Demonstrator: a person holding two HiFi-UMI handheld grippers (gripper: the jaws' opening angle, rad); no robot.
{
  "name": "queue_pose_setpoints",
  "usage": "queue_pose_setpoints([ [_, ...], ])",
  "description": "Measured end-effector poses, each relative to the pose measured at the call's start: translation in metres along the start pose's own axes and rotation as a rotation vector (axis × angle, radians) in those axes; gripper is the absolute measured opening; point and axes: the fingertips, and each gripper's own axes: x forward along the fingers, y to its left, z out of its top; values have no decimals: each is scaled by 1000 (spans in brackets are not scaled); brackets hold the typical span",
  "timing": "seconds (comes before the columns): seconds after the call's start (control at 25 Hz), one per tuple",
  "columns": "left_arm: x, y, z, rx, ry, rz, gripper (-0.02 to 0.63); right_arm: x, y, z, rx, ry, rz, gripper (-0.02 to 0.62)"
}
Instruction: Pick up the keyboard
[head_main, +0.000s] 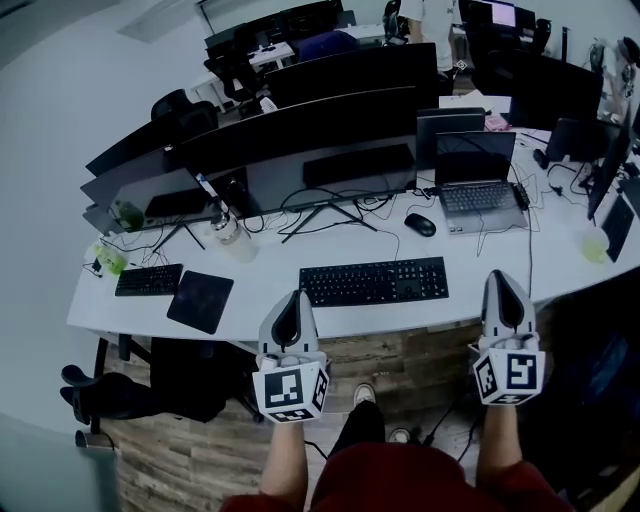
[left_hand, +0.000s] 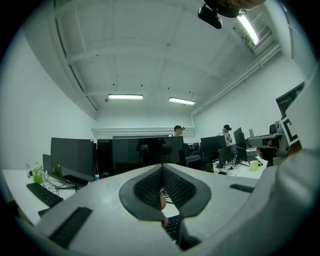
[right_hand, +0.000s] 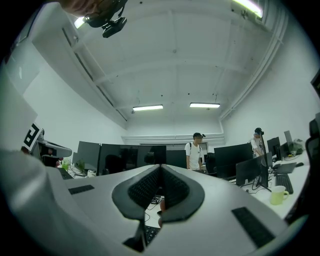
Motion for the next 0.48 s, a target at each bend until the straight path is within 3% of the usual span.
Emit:
queue_pose_setpoints([
  [0.48, 83, 76, -37, -16, 60, -26, 6, 100, 40, -30, -17, 57, -8, 2],
])
